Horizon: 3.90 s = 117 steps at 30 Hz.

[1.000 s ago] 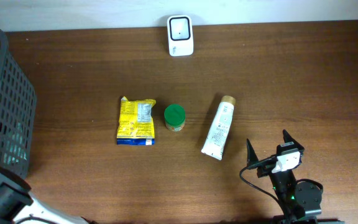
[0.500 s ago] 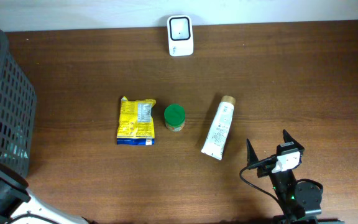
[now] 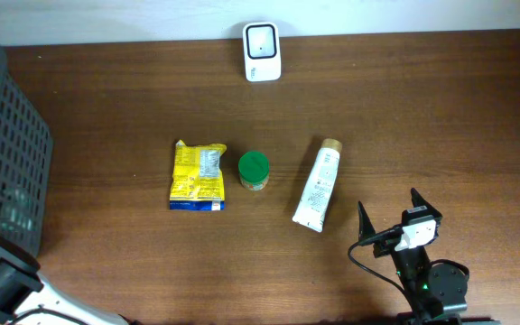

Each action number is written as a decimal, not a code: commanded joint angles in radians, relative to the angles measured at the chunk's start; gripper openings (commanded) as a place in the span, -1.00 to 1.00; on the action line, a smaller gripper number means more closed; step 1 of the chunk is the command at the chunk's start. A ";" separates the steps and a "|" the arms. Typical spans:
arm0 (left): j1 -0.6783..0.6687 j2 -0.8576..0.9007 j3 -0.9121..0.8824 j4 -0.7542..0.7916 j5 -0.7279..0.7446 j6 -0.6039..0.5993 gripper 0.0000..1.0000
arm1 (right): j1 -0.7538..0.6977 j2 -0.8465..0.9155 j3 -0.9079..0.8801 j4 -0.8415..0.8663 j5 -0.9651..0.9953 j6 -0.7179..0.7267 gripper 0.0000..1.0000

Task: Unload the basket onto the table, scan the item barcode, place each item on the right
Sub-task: 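Reach the left gripper back into the basket and grasp the mint-green pack, then carry the mint-green pack out and set it beside the green-lid jar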

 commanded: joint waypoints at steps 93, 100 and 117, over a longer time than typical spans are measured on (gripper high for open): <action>-1.291 -0.185 -0.428 0.534 -0.068 -0.496 0.48 | -0.005 -0.010 -0.009 0.000 -0.005 -0.003 0.96; -1.188 -0.289 -0.267 0.334 -0.073 -0.381 0.44 | -0.005 -0.010 -0.009 0.000 -0.005 -0.003 0.96; -0.405 -0.512 0.151 0.096 -0.336 -0.305 0.18 | -0.005 -0.010 -0.009 0.000 -0.005 -0.003 0.96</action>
